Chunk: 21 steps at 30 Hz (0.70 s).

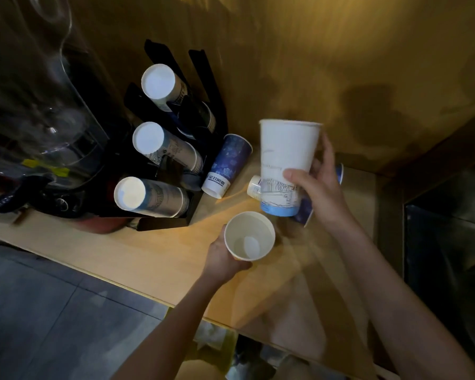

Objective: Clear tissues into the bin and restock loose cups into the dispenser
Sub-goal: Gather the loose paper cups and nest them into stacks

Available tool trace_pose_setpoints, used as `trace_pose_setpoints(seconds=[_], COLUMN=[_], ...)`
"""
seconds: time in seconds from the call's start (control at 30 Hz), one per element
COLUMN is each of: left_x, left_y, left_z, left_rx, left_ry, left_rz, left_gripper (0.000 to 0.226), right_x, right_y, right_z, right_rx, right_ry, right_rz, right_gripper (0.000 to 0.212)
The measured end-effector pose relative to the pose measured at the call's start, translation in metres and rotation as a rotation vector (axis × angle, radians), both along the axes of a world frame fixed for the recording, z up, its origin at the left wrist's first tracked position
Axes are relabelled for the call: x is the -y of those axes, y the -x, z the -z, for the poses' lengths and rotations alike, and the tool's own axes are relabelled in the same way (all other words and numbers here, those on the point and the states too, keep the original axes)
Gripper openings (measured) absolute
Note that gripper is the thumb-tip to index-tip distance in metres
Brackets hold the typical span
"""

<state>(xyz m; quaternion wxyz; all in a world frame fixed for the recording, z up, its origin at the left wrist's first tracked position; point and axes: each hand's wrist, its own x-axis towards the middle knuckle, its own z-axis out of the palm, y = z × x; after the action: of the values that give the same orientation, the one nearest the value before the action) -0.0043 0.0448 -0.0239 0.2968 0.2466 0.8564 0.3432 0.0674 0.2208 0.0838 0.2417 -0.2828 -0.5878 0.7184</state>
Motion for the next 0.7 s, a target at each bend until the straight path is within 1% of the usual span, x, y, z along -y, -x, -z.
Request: trace_pose_setpoints(seconds=[0.1, 0.17, 0.23, 0.27, 0.37, 0.43, 0.47, 0.53, 0.63, 0.7], left_x=[0.000, 0.000, 0.001, 0.002, 0.004, 0.004, 0.003, 0.002, 0.000, 0.000], left_y=[0.000, 0.001, 0.002, 0.002, 0.001, 0.002, 0.003, 0.004, 0.006, 0.006], left_z=[0.002, 0.003, 0.005, 0.005, 0.004, 0.006, 0.007, 0.009, 0.013, 0.013], left_rx=[0.010, 0.014, 0.030, 0.050, 0.082, 0.056, 0.045, 0.026, -0.009, -0.012], left_ry=[0.004, 0.012, 0.006, -0.016, -0.087, -0.065, -0.044, -0.005, -0.001, 0.001], left_rz=[0.015, 0.012, 0.022, 0.018, -0.007, 0.028, 0.044, 0.058, 0.078, 0.089], left_gripper=[0.083, 0.083, 0.085, 0.088, 0.098, 0.098, 0.096, 0.088, 0.078, 0.079], right_x=[0.013, 0.027, 0.041, 0.047, 0.059, 0.066, 0.069, 0.072, 0.076, 0.077], right_y=[-0.005, -0.011, -0.019, -0.023, -0.036, -0.040, -0.042, -0.044, -0.046, -0.045], right_z=[0.001, 0.012, 0.023, 0.028, 0.046, 0.054, 0.057, 0.063, 0.072, 0.073], right_rx=[-0.108, -0.085, -0.011, 0.046, 0.185, 0.267, 0.306, 0.349, 0.383, 0.403], right_ry=[0.021, -0.015, -0.090, -0.162, -0.437, -0.622, -0.676, -0.729, -0.764, -0.759], right_rz=[-0.058, -0.107, -0.134, -0.139, -0.179, -0.208, -0.208, -0.221, -0.291, -0.283], right_gripper=[0.105, 0.100, 0.098, 0.100, 0.096, 0.088, 0.086, 0.085, 0.091, 0.093])
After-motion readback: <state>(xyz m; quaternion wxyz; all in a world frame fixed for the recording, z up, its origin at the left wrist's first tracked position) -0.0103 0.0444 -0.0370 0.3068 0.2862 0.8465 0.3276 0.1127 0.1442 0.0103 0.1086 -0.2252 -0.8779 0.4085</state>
